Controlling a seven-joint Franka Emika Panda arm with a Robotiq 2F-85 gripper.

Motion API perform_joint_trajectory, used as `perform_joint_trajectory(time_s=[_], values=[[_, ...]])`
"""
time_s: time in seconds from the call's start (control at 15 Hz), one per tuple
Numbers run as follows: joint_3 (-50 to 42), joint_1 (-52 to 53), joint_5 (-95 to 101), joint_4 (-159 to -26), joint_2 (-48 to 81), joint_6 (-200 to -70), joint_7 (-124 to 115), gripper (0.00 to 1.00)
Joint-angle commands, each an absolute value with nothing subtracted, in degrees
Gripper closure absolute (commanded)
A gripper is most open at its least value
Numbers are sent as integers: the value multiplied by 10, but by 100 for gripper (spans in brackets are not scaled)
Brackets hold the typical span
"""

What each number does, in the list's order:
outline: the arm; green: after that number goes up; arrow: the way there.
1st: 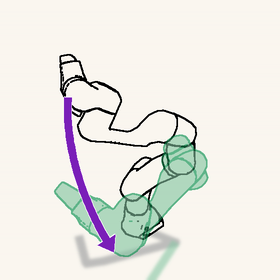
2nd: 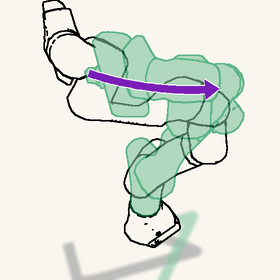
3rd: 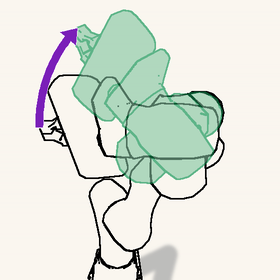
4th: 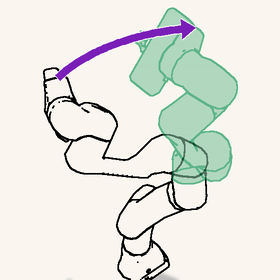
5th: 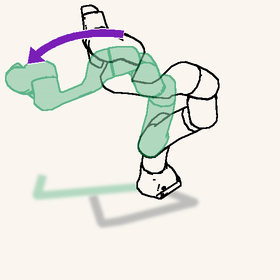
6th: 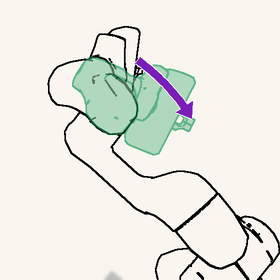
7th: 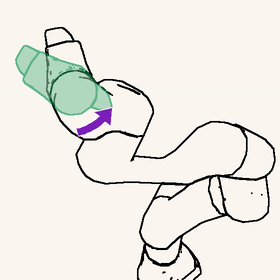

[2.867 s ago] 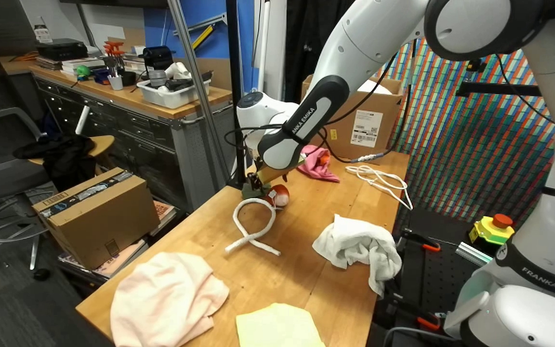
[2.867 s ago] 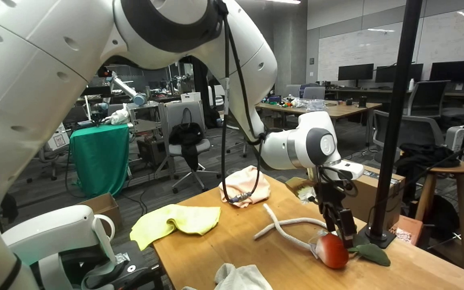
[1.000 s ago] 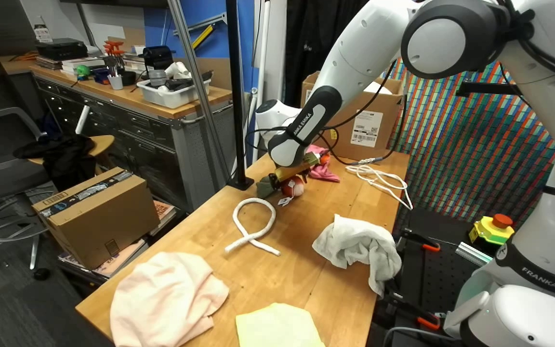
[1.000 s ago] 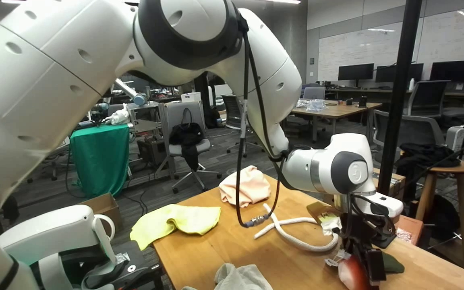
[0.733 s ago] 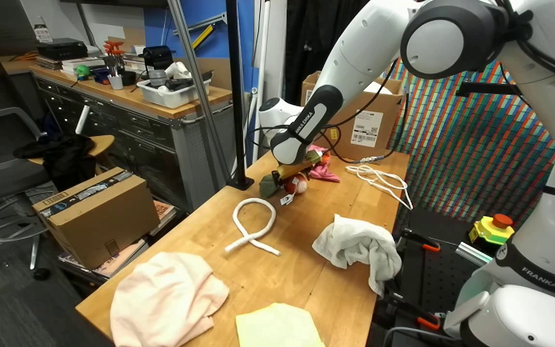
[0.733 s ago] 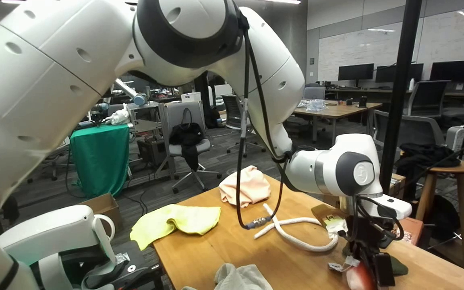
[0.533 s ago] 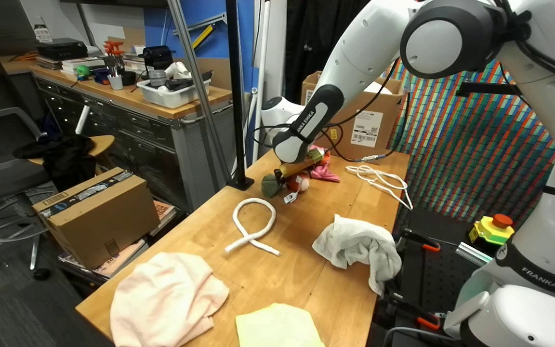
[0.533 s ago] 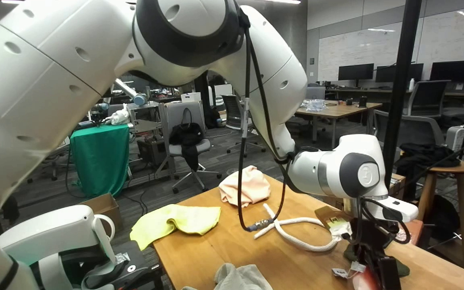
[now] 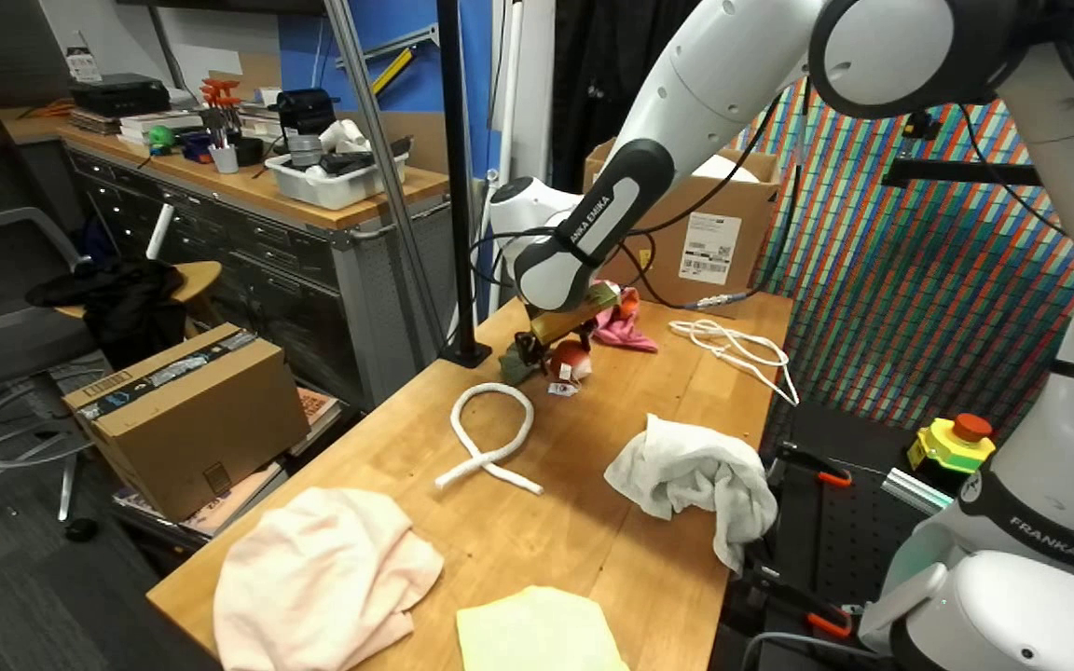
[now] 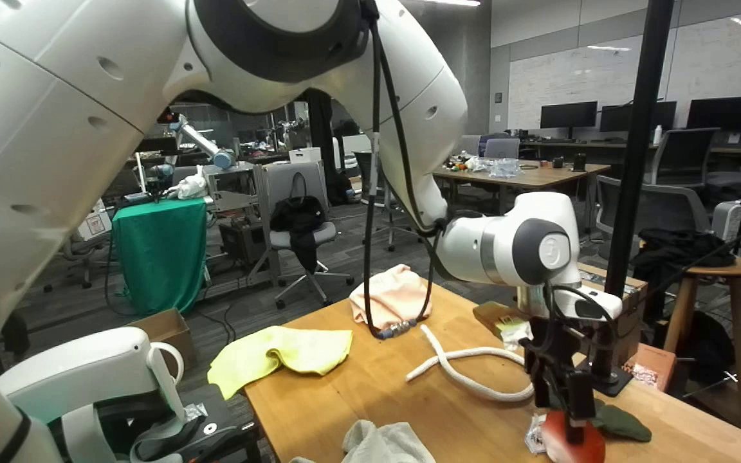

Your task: Separate the pile of clothes on the table

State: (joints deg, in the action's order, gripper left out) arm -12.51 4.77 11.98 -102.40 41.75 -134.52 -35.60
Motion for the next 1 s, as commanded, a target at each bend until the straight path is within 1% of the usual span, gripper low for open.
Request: perform_joint_trajectory(time_s=[0.0,0.47,0.6,0.93], values=[[-89,52,100,-1069,336,-1271,-280,0],[-21,44,95,-1128,180,-1095,-105,0],[-5,40,87,-1155,127,-1068,-51,0],[11,35,59,-1231,4,-1048,42,0]])
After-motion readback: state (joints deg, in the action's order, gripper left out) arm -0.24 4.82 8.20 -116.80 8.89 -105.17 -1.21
